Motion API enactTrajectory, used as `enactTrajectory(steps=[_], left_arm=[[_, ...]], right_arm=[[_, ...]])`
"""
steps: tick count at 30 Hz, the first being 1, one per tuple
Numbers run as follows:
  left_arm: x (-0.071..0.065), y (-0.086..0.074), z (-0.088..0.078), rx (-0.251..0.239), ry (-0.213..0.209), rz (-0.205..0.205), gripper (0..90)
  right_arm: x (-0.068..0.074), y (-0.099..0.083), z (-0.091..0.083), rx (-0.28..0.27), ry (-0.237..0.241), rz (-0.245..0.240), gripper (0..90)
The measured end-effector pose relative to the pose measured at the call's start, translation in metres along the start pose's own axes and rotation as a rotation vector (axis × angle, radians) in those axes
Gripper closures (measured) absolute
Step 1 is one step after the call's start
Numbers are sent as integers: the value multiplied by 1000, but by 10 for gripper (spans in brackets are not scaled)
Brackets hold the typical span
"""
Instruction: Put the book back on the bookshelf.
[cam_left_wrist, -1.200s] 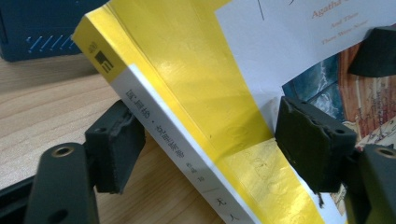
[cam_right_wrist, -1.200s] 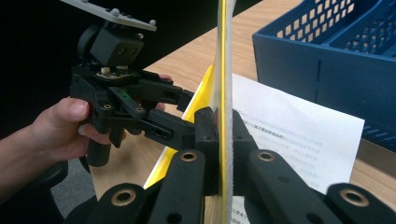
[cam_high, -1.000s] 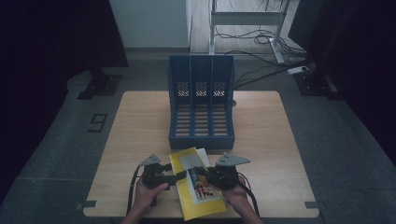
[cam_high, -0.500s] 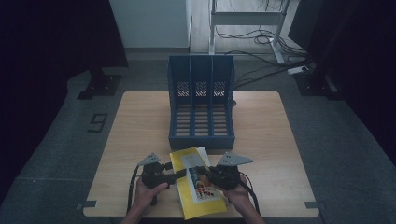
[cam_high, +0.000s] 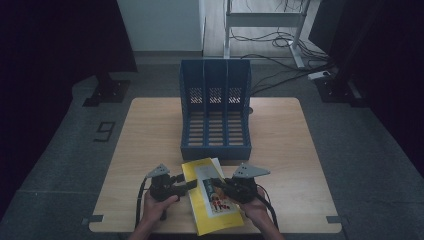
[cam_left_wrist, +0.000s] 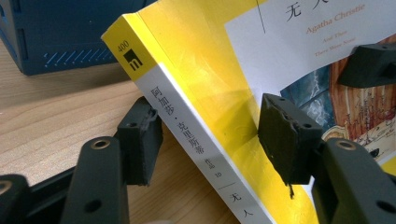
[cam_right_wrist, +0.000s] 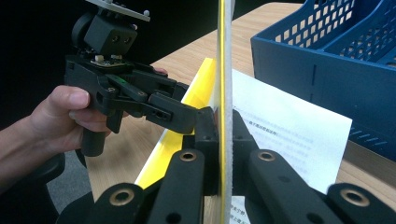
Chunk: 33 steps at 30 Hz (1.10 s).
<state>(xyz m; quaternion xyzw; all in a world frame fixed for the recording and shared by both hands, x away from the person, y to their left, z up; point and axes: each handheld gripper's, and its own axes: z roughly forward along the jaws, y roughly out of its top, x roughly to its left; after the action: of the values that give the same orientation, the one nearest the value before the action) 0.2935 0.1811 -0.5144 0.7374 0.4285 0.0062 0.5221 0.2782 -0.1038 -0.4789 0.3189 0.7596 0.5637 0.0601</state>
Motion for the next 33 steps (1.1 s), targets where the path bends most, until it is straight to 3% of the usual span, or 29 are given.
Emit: enactTrajectory(steps=[18, 25, 27, 33], left_arm=[[0, -1, -3, -22, -3, 8, 576], [1, -1, -5, -22, -18, -11, 608], [4, -1, -5, -25, -43, -33, 613], [5, -2, -4, -20, -66, -56, 613]], right_arm=[[-3, -4, 5, 36, -30, -3, 859], [-3, -5, 6, 36, -32, 1, 859], [-1, -4, 5, 32, -26, -8, 860], [0, -4, 5, 27, -20, -24, 860]])
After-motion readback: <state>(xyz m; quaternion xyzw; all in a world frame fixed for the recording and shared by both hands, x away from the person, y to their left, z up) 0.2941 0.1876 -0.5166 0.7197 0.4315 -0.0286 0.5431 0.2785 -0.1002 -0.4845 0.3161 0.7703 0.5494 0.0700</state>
